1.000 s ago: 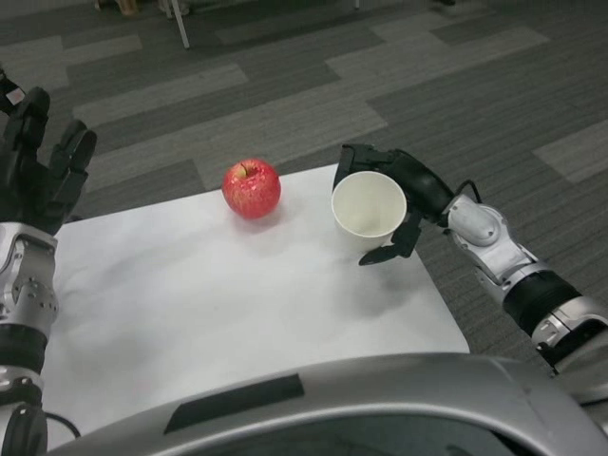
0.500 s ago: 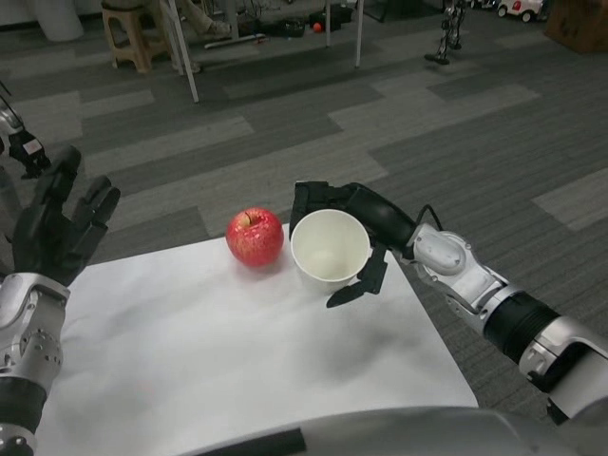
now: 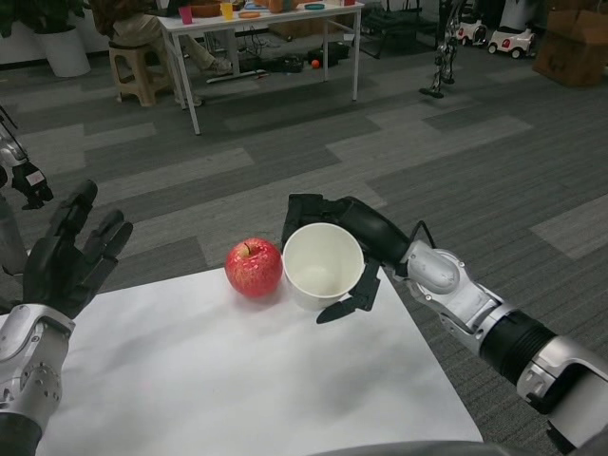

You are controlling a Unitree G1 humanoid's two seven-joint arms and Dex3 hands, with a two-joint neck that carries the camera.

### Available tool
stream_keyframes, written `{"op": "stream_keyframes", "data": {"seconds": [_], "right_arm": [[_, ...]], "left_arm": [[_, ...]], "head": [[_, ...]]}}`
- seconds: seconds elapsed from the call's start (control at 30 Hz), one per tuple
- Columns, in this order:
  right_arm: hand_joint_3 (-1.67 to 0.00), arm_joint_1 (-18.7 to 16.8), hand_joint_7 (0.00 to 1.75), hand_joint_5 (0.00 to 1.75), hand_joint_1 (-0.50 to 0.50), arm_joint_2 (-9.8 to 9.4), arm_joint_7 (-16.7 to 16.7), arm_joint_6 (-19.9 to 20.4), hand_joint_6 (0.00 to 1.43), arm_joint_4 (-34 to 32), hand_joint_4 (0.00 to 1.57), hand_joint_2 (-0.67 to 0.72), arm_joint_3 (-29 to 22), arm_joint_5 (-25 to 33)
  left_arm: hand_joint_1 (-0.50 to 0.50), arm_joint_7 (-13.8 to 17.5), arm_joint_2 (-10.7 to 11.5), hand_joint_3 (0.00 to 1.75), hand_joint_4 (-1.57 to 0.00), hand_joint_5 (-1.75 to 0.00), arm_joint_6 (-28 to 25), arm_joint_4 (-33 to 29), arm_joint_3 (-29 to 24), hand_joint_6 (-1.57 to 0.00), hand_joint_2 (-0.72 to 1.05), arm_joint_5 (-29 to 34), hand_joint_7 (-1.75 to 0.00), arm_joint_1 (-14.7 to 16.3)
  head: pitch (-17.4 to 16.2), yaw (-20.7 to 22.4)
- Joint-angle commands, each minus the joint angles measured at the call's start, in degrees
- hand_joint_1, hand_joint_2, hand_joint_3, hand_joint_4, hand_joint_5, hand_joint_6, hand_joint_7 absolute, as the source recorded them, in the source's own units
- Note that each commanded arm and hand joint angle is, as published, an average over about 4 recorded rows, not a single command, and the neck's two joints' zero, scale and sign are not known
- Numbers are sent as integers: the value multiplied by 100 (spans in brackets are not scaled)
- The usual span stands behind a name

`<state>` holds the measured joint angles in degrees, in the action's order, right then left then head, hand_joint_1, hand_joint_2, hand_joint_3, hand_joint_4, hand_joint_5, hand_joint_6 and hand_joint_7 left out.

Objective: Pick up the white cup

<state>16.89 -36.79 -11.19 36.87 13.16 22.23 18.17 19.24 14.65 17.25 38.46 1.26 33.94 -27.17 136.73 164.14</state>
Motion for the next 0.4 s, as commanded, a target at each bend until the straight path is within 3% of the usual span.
{"op": "stream_keyframes", "data": {"seconds": [0.03, 0.4], "right_arm": [[-139, 170, 140, 126, 0, -8, 46, -40, 97, -72, 148, -22, 27, 55], [-143, 183, 140, 126, 0, 0, 46, -40, 97, -68, 148, -22, 13, 63]], "left_arm": [[-41, 0, 47, 9, 0, -21, 41, -14, 10, 0, 87, -37, -14, -17], [-41, 9, 47, 9, 0, -21, 41, -14, 14, 0, 87, -37, -14, -8]], "head": [[14, 19], [43, -9]]}}
